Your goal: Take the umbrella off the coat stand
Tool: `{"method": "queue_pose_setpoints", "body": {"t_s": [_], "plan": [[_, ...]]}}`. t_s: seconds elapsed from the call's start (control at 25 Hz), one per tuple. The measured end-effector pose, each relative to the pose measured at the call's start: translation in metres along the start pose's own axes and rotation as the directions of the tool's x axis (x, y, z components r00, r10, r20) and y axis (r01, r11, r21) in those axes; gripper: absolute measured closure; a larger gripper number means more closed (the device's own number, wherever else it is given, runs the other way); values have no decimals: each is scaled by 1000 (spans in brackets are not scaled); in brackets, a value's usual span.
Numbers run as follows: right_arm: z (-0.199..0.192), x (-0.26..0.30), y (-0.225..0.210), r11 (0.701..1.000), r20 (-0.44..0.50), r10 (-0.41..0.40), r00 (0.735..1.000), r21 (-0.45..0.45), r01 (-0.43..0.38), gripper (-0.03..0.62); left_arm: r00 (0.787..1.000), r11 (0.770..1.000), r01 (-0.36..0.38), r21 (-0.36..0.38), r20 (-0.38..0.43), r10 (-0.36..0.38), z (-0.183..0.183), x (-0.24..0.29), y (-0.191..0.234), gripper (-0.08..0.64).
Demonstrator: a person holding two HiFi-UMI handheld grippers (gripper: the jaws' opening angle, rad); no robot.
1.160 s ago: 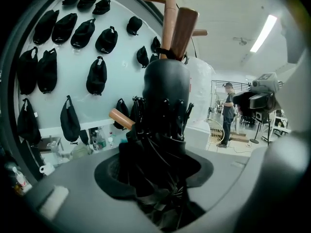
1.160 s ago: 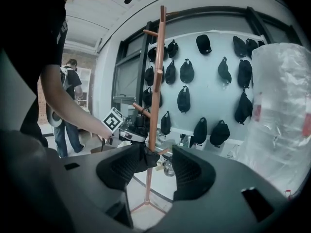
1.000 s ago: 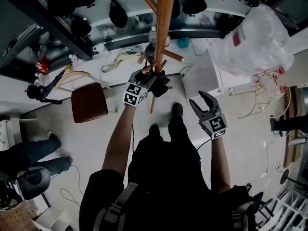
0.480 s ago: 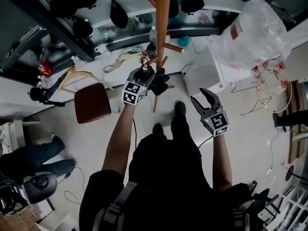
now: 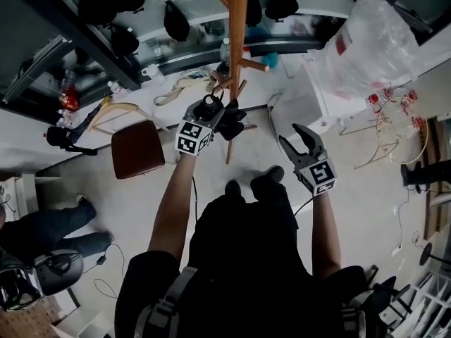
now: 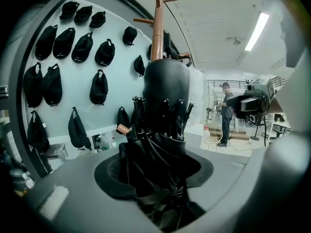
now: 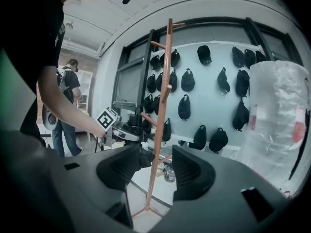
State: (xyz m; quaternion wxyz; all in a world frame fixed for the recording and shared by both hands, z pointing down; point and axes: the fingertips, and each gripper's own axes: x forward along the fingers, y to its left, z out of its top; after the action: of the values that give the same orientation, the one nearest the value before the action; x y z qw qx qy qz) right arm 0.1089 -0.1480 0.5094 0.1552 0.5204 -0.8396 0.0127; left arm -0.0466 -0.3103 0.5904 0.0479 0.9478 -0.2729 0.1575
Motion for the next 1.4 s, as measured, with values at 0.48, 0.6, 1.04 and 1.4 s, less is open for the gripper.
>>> {"method": "queue_pose_setpoints", "body": {"t_s": [0.48,0.6,1.04,1.4], "plan": [[1,0,-6,995,22,102,995,-10,-102,411,996,996,-87,-5,8,88,18,-24,-12,351],[4,2,-9,991,27,133,991,-23,-133,413,994,994,-109,-2,5,109,22,-31,-19,351],[12,5,-13,972,46,232,972,-56,-229,417,985,986,-169,3,-30,169,27,-54,-60,351],[8,-1,-15,960,32,273,962,-80,-270,428,972,973,-232,12,-42,232,28,-80,-92,350]]}}
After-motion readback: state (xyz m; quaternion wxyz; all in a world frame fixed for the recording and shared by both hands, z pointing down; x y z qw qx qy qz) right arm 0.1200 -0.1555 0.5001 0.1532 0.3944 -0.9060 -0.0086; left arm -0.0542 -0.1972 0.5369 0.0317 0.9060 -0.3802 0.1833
